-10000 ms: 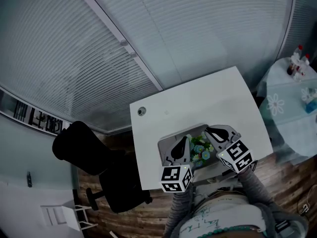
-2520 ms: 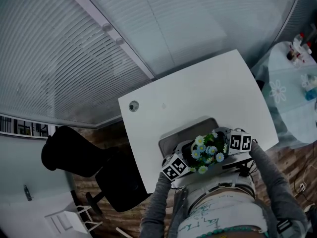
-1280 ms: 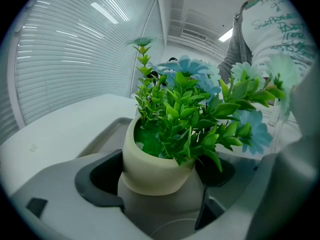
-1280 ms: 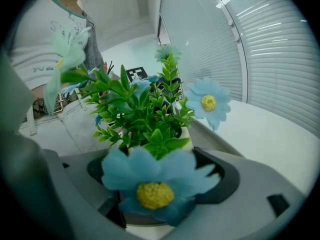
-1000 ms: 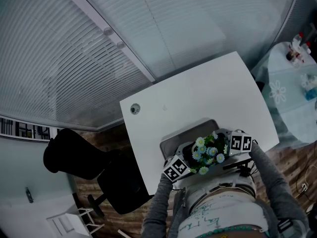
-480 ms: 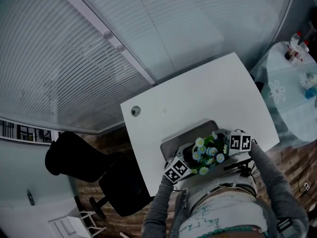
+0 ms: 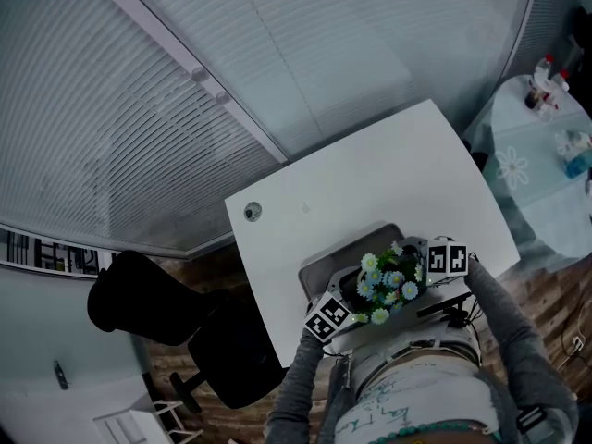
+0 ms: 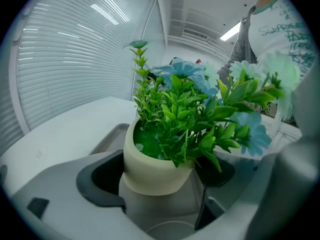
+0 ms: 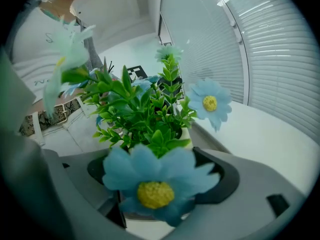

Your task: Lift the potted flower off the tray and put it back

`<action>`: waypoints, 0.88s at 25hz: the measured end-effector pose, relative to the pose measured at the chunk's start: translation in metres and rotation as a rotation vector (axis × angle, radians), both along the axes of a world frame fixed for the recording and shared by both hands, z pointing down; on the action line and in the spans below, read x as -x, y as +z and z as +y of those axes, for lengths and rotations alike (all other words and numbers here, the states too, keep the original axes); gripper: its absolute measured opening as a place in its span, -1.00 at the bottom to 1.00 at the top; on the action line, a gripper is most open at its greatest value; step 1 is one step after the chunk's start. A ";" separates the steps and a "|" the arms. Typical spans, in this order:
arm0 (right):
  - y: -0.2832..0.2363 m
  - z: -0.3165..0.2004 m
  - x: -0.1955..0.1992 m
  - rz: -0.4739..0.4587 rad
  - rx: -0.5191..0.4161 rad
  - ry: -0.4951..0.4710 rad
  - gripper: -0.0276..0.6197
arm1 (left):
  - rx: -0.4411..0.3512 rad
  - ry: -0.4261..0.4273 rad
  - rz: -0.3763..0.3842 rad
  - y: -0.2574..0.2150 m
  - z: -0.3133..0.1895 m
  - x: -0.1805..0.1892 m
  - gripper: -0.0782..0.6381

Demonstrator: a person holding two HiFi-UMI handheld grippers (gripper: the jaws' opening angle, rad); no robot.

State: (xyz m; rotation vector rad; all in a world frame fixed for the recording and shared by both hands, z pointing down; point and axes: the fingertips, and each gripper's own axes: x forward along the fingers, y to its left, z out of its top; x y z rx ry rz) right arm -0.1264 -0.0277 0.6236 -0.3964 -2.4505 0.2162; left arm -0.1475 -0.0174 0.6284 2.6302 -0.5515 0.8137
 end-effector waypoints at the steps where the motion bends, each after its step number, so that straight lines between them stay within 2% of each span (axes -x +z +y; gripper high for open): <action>1: -0.002 0.000 -0.001 0.001 -0.004 -0.002 0.27 | 0.001 0.000 -0.002 -0.003 0.000 0.000 0.46; 14: -0.044 -0.004 -0.003 0.006 -0.036 -0.010 0.27 | -0.024 -0.006 -0.012 -0.049 -0.002 -0.001 0.46; 22: -0.087 -0.010 -0.002 0.013 -0.027 -0.021 0.27 | 0.000 -0.021 0.000 -0.092 -0.004 -0.001 0.46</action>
